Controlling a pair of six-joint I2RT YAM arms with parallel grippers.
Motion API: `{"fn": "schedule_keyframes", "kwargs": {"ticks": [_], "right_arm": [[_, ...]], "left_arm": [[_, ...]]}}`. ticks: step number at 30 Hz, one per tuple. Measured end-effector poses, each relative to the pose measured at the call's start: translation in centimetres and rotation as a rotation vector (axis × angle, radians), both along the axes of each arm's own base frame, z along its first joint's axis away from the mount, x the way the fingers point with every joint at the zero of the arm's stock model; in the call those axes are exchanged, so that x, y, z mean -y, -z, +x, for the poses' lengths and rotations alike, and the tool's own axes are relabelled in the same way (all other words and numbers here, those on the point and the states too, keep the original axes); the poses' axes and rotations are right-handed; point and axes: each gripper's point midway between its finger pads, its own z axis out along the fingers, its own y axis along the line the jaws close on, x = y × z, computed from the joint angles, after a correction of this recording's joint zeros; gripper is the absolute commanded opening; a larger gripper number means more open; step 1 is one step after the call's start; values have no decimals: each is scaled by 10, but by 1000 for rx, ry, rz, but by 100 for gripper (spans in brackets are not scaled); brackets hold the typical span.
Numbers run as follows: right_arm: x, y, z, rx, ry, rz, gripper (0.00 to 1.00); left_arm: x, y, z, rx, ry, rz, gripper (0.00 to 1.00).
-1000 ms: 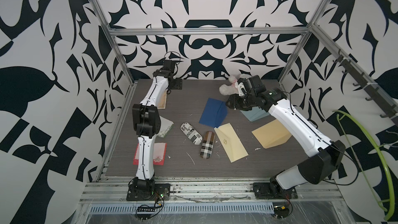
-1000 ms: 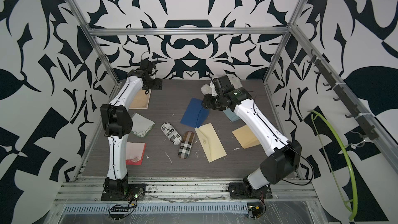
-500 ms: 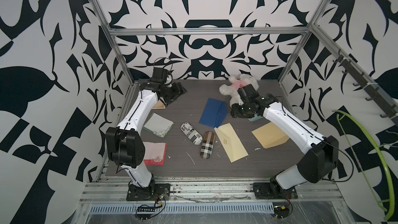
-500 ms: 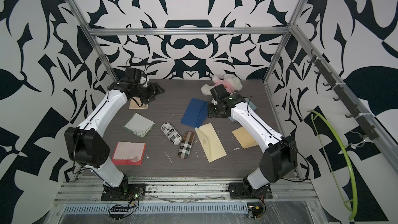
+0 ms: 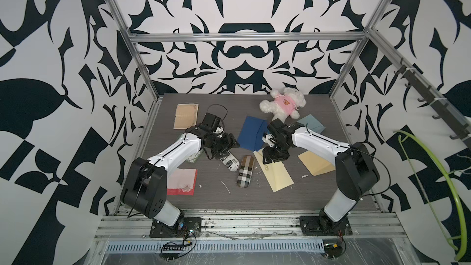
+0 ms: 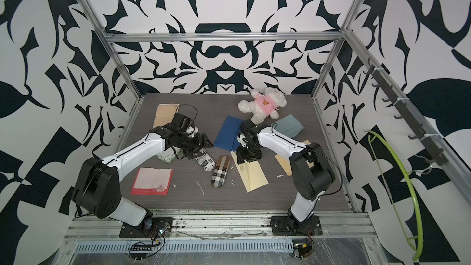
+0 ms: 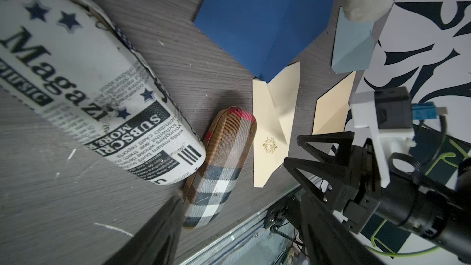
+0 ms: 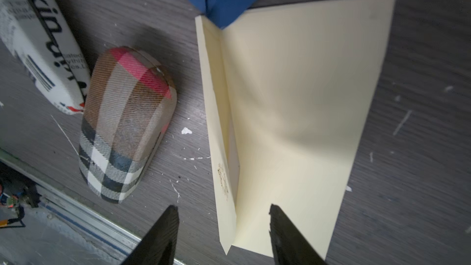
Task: Take the letter paper out of the envelope
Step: Pick up the envelope from the center of the board.
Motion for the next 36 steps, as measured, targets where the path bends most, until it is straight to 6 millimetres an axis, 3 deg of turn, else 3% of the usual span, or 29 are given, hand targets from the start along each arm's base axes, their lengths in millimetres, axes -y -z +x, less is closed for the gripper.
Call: {"fn": "schedule_keyframes", "kwargs": {"ticks": [7, 12, 19, 25, 27, 31, 36], "right_arm": [[-3, 29, -9, -90, -68, -3, 54], [-10, 33, -12, -122, -81, 36, 48], [-16, 39, -11, -141, -100, 61, 31], [-16, 45, -10, -147, -119, 51, 10], [-15, 44, -11, -147, -123, 42, 2], [-9, 39, -10, -122, -141, -9, 0], [6, 7, -12, -60, -147, -93, 0]], "left_arm": [[3, -5, 2, 18, 17, -17, 78], [7, -17, 7, 51, 36, -31, 78], [8, -16, 6, 43, 45, -28, 78], [6, -14, 4, 31, 50, -19, 78], [6, -14, 4, 29, 50, -18, 78], [6, -14, 4, 29, 50, -18, 77], [14, -33, 17, 61, 47, -43, 78]]}}
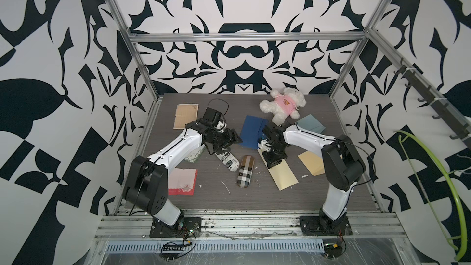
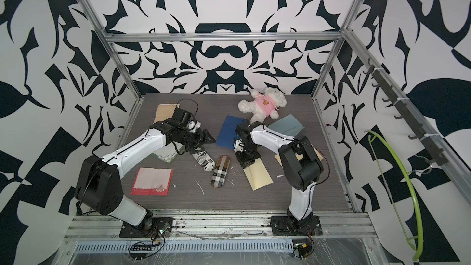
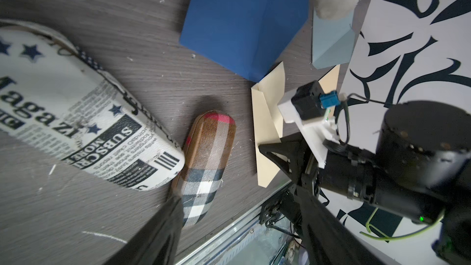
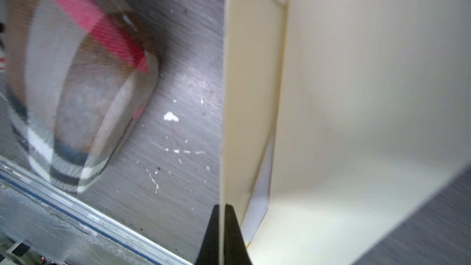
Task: Take the letter paper out of the envelope
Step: Pick up the envelope from the center of the board.
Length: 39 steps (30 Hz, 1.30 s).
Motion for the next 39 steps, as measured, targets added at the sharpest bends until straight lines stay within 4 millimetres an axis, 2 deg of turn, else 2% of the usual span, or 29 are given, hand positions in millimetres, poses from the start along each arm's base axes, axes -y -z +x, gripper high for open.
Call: {"fn": "schedule_keyframes", "kwargs": {"ticks": [4, 9, 14, 18, 23, 29, 34, 39], "right_arm": [[7, -47, 7, 90, 6, -18, 0], [14, -108, 18, 194, 12, -31, 0], [16, -150, 34, 306, 4, -36, 0], [15, -180, 53, 469, -77, -53, 0], [5, -205, 67, 747, -299, -125, 0], [-2, -210, 79, 1013, -535, -237, 0], [-19, -221, 92, 1181, -640, -313, 0], [-41, -230, 88, 1293, -732, -345, 0]], "left_arm": [[11, -32, 16, 44, -13, -55, 80], [29, -84, 45, 86, -50, -148, 79], [39, -120, 64, 80, -98, -223, 81], [42, -139, 74, 49, -147, -268, 82], [42, -141, 76, -44, -198, -307, 84], [42, -138, 77, -115, -244, -331, 84], [39, -116, 70, -199, -274, -317, 73], [33, -96, 68, -261, -327, -317, 57]]}}
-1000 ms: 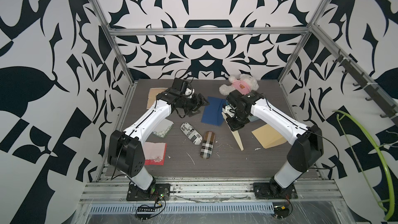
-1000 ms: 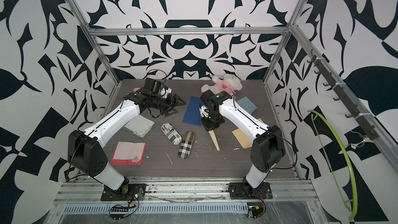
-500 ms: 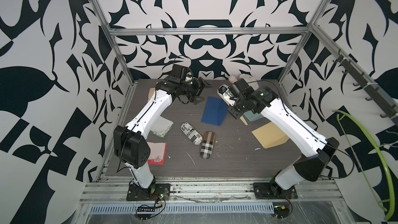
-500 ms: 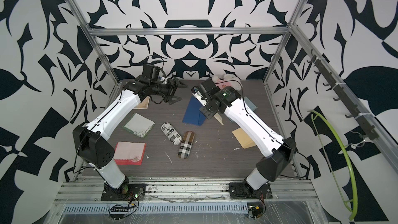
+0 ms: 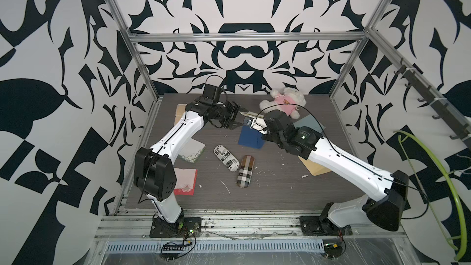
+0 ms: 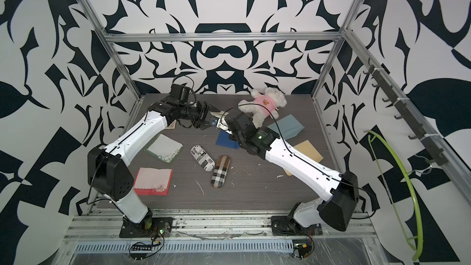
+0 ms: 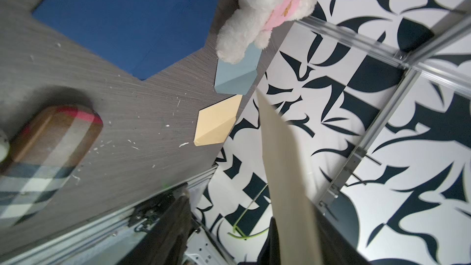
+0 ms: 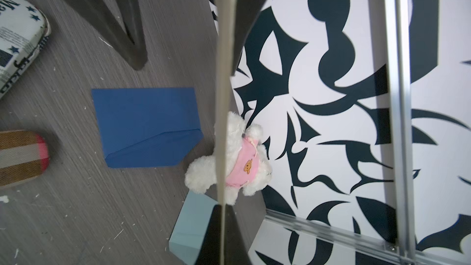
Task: Take the letter paper out of the envelope
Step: Pick up the envelope from the center of the board.
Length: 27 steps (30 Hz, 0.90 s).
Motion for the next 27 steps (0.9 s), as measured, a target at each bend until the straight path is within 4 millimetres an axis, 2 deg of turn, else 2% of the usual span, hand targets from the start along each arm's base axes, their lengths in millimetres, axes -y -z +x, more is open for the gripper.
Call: {"fn": "schedule_keyframes", "kwargs": {"ticks": [2, 6, 7, 12, 15, 17, 19, 21, 24, 27], "right_arm": [[-5, -2, -3, 28, -18, -16, 0], [-9, -1, -10, 60, -39, -31, 0], [-10, -1, -12, 64, -43, -32, 0], [-15, -3, -19, 78, -43, -16, 1], [-18, -3, -22, 58, -19, 42, 21], [-16, -3, -26, 26, 7, 81, 37], [-15, -9, -29, -8, 43, 154, 60], [-14, -20, -33, -30, 82, 265, 77], [-8, -45, -44, -77, 133, 492, 91], [4, -80, -56, -133, 179, 792, 98]], "left_arm": [[-1, 1, 2, -5, -15, -9, 42], [-2, -10, 9, 23, -42, -45, 4], [-2, -13, 10, 33, -49, -56, 0], [-6, -29, 14, 89, -72, -104, 0], [-6, -41, 17, 136, -72, -134, 0], [-8, -50, 24, 191, -85, -147, 0], [-15, -60, 36, 268, -105, -145, 0], [-21, -70, 45, 358, -113, -127, 0], [-27, -91, 55, 520, -119, -105, 0], [-29, -118, 58, 691, -117, -110, 0]]}}
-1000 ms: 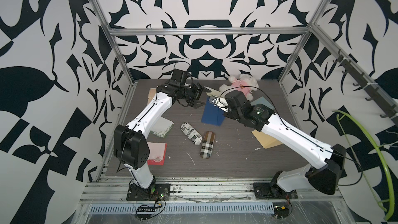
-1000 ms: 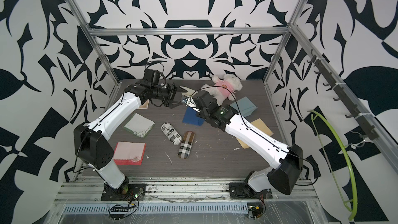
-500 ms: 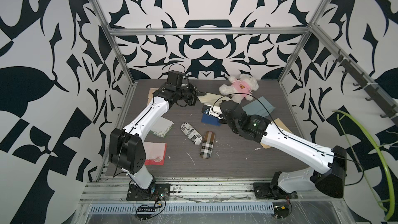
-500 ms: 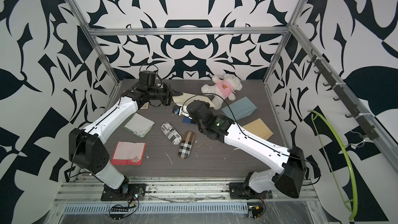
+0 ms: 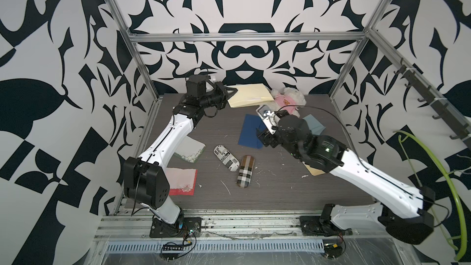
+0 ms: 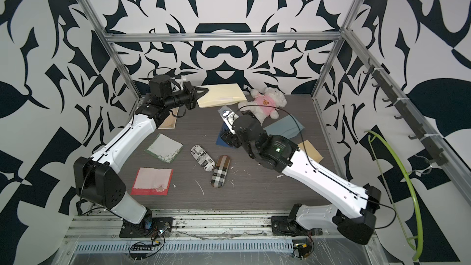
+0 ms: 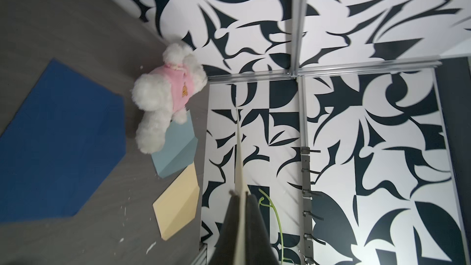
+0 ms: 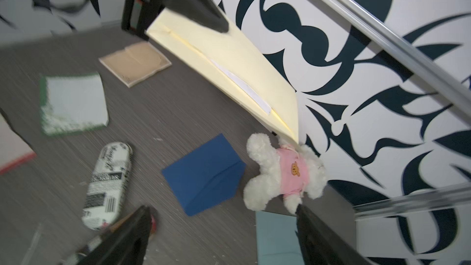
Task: Take the letter paper out of the envelope
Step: Pick up the envelope from the center of the board.
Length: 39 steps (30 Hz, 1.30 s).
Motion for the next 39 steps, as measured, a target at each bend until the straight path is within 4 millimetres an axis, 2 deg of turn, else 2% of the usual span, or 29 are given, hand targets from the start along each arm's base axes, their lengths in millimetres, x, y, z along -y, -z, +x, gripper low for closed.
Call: {"fn": "schedule_keyframes", "kwargs": {"ticks": [3, 5, 7, 10, 14, 17, 21, 27, 31, 36, 39], "right_arm": [[20, -38, -2, -48, 54, 391, 99], [35, -55, 3, -79, 84, 630, 99], [49, -62, 16, -129, 120, 871, 100], [58, -70, 37, -206, 138, 1149, 100], [39, -62, 69, -365, 113, 1360, 95], [19, -45, 83, -499, 97, 1426, 90], [0, -27, 95, -620, 93, 1480, 79], [-15, -25, 106, -686, 46, 1541, 55], [-22, -24, 111, -718, 24, 1561, 44], [-25, -24, 112, -733, 16, 1568, 19], [-26, -23, 113, -729, 13, 1558, 0]], "left_arm": [[0, -24, -1, 143, 7, -4, 0], [0, -37, -2, 217, 11, -7, 0], [1, -45, -3, 280, 17, -10, 0], [2, -49, -6, 328, 29, -16, 0], [3, -56, -8, 366, 42, -35, 0], [3, -63, -10, 394, 46, -56, 0], [4, -67, -12, 402, 49, -74, 0], [6, -65, -13, 397, 54, -80, 0], [7, -64, -13, 393, 56, -79, 0], [7, -64, -13, 391, 57, -81, 0], [8, -64, -14, 390, 59, -82, 0]]}}
